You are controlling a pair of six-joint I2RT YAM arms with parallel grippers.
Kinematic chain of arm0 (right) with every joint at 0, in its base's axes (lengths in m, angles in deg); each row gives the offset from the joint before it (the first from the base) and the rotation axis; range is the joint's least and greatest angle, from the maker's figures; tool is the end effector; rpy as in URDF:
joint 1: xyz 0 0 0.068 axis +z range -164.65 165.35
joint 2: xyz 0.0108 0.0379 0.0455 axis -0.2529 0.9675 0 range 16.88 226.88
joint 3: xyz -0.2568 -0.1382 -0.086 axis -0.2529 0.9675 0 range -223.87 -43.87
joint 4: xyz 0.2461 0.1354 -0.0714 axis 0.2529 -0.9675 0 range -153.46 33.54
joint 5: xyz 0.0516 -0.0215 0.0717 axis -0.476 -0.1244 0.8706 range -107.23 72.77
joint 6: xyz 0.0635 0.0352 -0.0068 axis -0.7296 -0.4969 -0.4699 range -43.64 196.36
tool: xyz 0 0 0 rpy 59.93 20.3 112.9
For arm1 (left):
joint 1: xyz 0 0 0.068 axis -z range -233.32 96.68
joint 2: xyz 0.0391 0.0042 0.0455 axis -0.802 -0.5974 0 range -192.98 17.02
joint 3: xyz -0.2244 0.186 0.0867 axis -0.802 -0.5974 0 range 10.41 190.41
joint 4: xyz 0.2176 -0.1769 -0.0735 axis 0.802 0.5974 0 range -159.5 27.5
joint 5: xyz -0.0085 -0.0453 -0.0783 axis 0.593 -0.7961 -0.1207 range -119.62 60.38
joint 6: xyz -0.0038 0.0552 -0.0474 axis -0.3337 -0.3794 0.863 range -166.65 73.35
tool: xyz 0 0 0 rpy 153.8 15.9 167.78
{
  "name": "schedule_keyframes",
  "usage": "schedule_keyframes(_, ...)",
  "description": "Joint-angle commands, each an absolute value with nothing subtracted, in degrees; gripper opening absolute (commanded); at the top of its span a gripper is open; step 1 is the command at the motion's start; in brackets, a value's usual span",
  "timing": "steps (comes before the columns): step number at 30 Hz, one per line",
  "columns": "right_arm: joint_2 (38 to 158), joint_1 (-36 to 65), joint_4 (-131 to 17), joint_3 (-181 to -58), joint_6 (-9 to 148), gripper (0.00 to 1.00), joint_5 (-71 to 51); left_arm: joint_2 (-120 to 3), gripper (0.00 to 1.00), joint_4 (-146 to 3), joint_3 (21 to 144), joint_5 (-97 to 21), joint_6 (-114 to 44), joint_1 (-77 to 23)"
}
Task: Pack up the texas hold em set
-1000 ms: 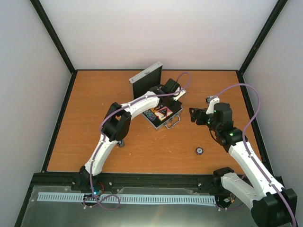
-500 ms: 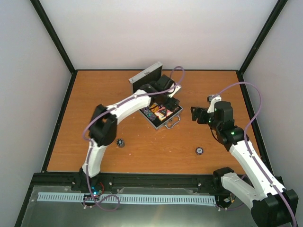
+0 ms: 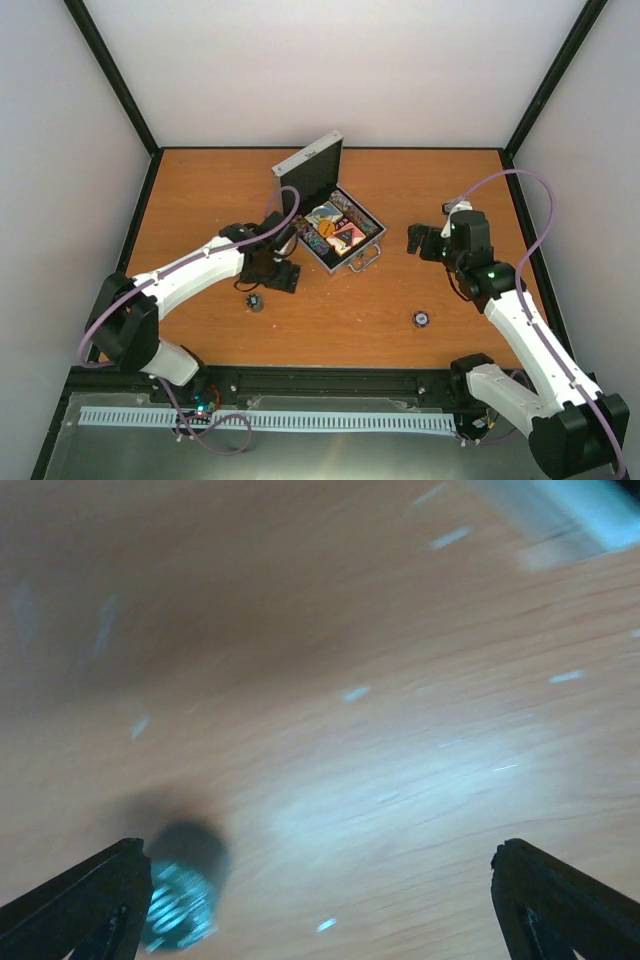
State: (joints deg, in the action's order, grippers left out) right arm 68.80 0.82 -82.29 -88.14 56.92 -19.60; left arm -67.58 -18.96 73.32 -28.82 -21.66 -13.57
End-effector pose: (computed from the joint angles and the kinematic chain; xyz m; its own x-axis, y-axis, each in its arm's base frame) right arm 0.2225 0.0591 0.2952 -0.5790 0.1848 -0.7941 -0.0431 0.9657 0.2561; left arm 0.2396 -0.1982 0.2343 -0.9324 0.2259 -0.2822 0.2671 0.9566 -0.1168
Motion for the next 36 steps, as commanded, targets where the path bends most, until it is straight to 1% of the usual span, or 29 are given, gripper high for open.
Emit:
schedule_keyframes(1,72.8,0.4,-85.2,-90.4,53.8,1.0,-19.6,-64.5,0.94,-11.2,69.5,-24.4,-11.7,-19.0)
schedule_keyframes(5,75.7,0.4,-86.6,-91.8,53.3,1.0,-18.8,-64.1,0.95,-11.0,68.3,-23.2,-10.1,-20.1)
schedule_keyframes(7,75.8,0.4,-86.4,-91.8,53.0,0.99,-18.5,-65.2,0.94,-11.6,67.3,-23.2,-10.2,-20.3)
schedule_keyframes(13,75.5,0.4,-86.2,-91.6,52.1,0.99,-18.1,-67.0,0.82,-14.0,66.2,-25.8,-10.8,-20.4)
schedule_keyframes(24,75.2,0.4,-86.3,-91.3,51.0,0.99,-17.8,-68.8,0.73,-14.9,62.8,-24.1,-10.9,-20.4)
schedule_keyframes(36,75.6,0.4,-86.2,-91.6,50.8,0.99,-17.3,-70.7,0.54,-17.5,62.1,-24.6,-11.8,-20.4)
